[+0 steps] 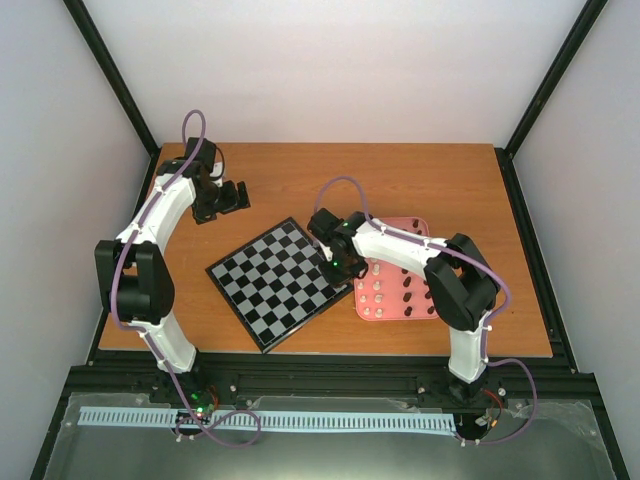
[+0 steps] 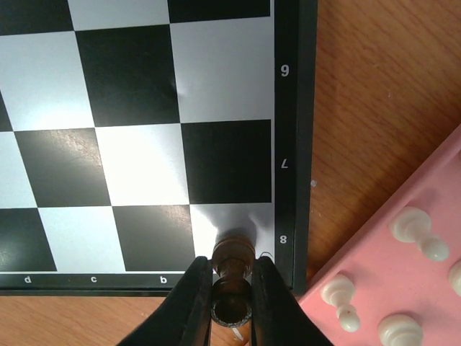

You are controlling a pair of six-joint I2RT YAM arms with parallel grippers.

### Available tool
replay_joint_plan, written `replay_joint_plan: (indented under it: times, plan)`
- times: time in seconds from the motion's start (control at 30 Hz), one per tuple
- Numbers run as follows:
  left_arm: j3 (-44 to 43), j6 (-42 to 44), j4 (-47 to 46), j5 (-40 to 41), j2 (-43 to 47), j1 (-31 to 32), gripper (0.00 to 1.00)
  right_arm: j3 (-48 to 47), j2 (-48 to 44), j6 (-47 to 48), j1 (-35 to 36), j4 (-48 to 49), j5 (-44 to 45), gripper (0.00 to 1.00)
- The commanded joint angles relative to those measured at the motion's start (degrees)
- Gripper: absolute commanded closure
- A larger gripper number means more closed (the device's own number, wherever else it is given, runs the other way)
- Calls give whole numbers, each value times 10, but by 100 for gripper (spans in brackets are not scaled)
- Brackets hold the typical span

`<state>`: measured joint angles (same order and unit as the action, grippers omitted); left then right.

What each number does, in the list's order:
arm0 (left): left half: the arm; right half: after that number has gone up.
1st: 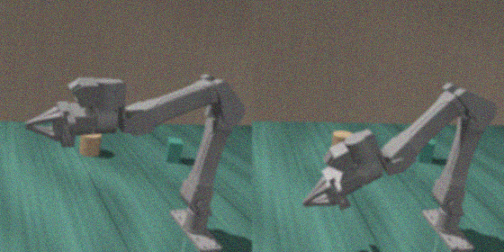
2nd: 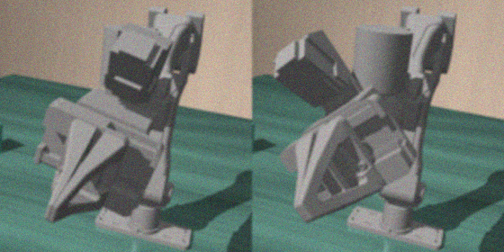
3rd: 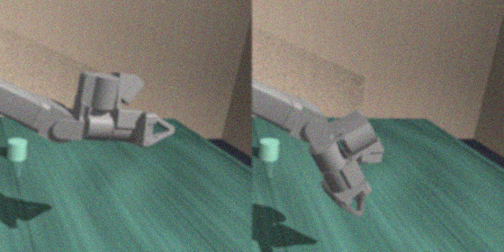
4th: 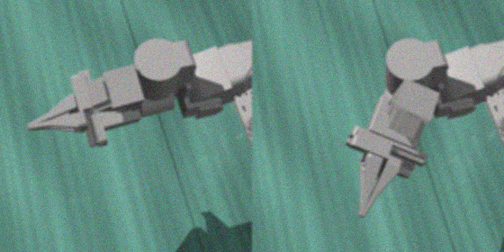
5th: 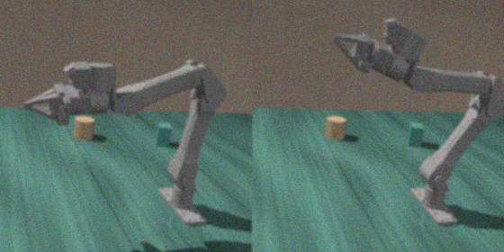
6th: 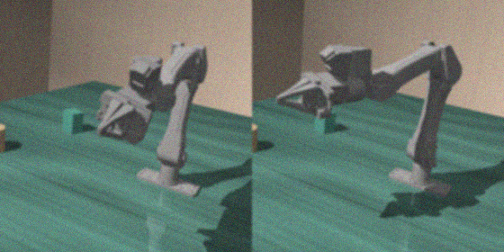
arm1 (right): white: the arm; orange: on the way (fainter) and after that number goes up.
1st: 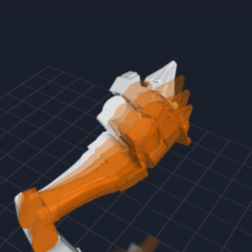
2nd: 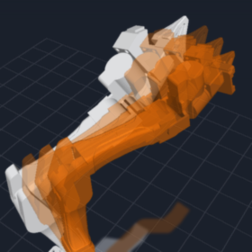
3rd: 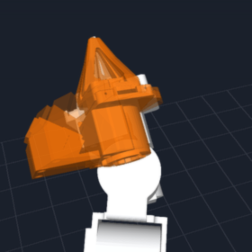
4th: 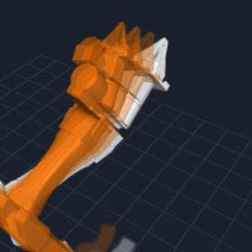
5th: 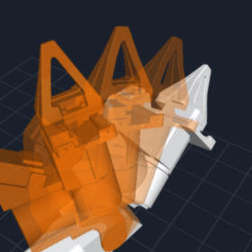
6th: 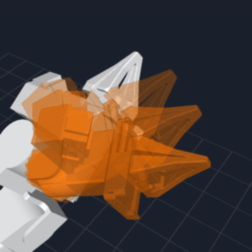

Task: Set up the chess pieces on the board
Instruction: Place the chess piece on the chessboard.

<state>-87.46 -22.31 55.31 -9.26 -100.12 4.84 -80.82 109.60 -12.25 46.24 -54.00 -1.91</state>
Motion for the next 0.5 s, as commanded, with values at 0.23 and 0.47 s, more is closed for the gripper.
replay_joint_plan:
  times: [0.23, 0.47]
  plan:
    - [-21, -5, -4, -11, -18, 0, 0, 4, 13, 10, -11, 16, -10, 97]
    - [-18, -3, -3, -12, -20, 1, 0, 1, 17, 14, -11, 14, -23, 96]
